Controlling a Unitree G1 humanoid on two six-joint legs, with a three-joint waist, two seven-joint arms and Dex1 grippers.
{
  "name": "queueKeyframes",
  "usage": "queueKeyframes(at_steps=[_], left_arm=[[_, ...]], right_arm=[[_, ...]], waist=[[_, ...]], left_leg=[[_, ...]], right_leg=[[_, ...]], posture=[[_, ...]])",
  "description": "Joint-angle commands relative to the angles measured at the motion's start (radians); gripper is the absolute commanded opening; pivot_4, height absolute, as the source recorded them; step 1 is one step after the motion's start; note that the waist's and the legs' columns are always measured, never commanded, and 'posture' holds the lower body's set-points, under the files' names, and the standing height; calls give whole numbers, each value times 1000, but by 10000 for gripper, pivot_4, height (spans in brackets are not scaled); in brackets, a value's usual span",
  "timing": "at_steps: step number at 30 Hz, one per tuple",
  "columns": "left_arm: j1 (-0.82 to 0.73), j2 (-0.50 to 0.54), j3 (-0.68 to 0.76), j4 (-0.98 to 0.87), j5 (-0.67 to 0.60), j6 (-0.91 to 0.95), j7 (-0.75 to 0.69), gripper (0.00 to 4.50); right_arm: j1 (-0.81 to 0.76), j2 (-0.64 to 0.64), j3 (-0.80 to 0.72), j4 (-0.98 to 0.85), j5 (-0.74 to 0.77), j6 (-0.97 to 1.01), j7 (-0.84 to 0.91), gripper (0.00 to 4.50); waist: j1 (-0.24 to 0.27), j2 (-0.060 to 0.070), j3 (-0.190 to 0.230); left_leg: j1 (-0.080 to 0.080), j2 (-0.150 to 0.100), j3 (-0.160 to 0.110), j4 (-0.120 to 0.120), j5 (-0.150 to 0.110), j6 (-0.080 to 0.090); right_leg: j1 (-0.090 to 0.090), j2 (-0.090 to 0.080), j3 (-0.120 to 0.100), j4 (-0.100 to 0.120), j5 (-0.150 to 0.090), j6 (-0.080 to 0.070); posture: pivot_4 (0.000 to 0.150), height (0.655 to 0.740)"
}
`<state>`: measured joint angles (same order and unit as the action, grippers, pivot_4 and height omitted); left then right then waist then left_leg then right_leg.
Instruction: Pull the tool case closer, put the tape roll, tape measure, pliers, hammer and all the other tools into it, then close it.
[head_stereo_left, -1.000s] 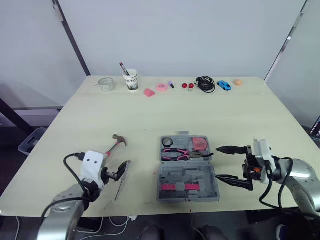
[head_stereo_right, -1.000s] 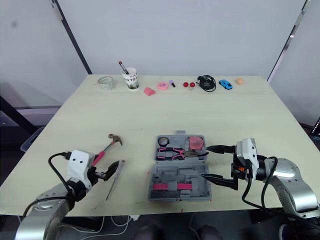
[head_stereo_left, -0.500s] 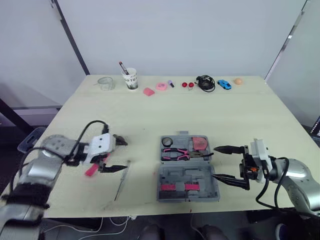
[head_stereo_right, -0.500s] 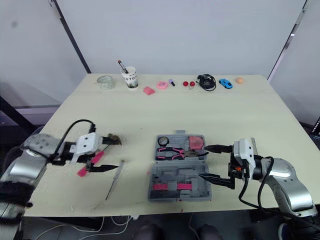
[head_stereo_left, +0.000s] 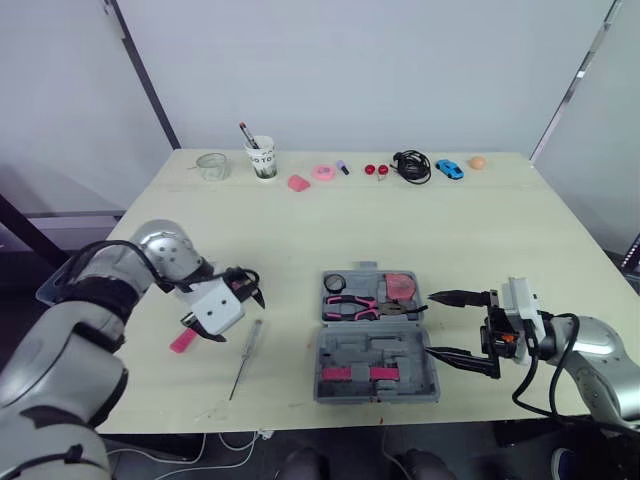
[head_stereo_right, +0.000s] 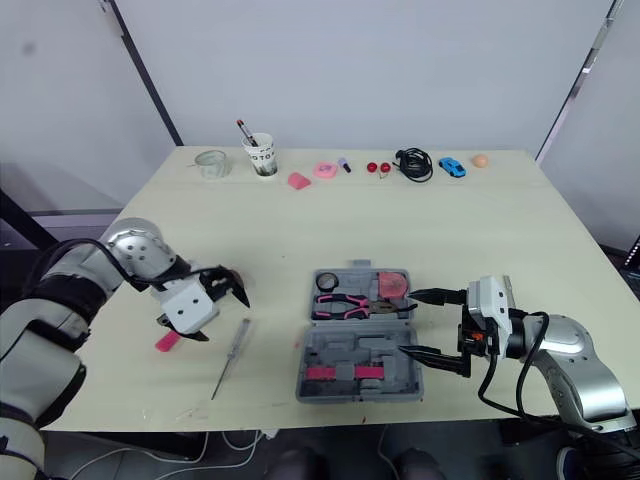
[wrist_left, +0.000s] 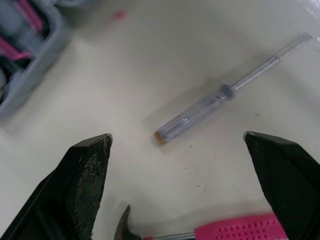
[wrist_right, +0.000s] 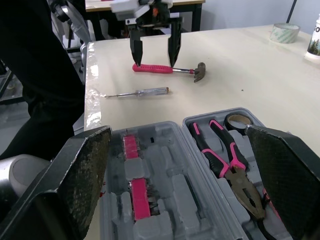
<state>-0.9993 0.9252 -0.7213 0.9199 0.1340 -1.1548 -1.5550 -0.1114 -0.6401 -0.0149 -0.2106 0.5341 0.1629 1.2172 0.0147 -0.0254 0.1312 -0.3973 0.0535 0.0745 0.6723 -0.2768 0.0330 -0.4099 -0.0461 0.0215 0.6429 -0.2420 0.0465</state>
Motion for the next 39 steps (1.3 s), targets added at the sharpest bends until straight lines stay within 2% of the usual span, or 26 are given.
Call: queueKeyframes(at_steps=[1, 6, 12, 18, 23, 27, 32, 33, 34, 39], left_arm=[[-54, -47, -72, 82, 147, -217, -8, 44840], [-104, -122, -88, 146, 355, -331, 156, 44840], [-121, -155, -98, 173, 569, -348, 355, 44840], [-108, -171, -131, 153, 749, -346, 540, 44840], [-111, -184, -148, 136, 838, -348, 657, 44840], [-129, -185, -160, 135, 866, -375, 697, 33458], [-146, -191, -168, 138, 847, -402, 707, 6950], [-148, -189, -169, 136, 842, -409, 705, 2897], [-148, -188, -170, 135, 838, -414, 703, 747], [-165, -162, -170, 117, 800, -447, 687, 747]], right_arm=[[-7, -1, -11, -2, 0, -29, 10, 45000], [-19, 4, -2, 4, -7, -34, 9, 45000], [-15, -1, -8, 5, -15, -36, 8, 45000], [-8, 3, -10, -1, -18, -37, -2, 45000], [-3, 2, -8, -8, -22, -40, -9, 45000], [-3, 2, -7, -10, -23, -40, -11, 45000], [-8, 2, -5, -8, -25, -42, -11, 45000], [-9, 2, -5, -8, -25, -42, -11, 45000], [-10, 2, -5, -7, -25, -42, -11, 45000], [-9, 4, 0, -8, -29, -43, -10, 45000]], waist=[[2, 0, 0], [0, -3, 1], [-1, -3, 1], [-1, -3, 1], [1, 0, 0], [1, 0, -1], [2, 0, 0], [1, 0, 0], [1, -1, 0], [0, -1, 0]], left_leg=[[0, 0, 0, 0, 0, 0], [0, 0, 0, 0, 0, 0], [0, 0, 0, 1, 0, 0], [0, 0, 0, 1, 0, 0], [1, 0, 0, 1, 0, 0], [2, 0, 0, 1, 0, 0], [1, 0, 0, 2, 0, 0], [1, 0, 0, 2, 0, 0], [1, 0, 0, 2, 0, 0], [1, 0, 0, 2, 0, 0]], right_leg=[[0, 0, 0, 0, 0, 0], [0, 0, 0, 0, 0, 0], [0, 0, 0, 0, 0, 1], [0, 0, 0, 0, 1, 1], [1, 0, 1, 1, 1, 1], [1, 0, 1, 2, 1, 1], [1, 0, 1, 2, 1, 1], [1, 0, 1, 2, 1, 1], [1, 0, 1, 2, 1, 1], [1, 0, 0, 2, 1, 1]], posture=[[1500, 7400], [1500, 7400], [1500, 7400], [1500, 7400], [1500, 7400], [1500, 7400], [1500, 7400], [1500, 7400], [1500, 7400], [1500, 7400]])
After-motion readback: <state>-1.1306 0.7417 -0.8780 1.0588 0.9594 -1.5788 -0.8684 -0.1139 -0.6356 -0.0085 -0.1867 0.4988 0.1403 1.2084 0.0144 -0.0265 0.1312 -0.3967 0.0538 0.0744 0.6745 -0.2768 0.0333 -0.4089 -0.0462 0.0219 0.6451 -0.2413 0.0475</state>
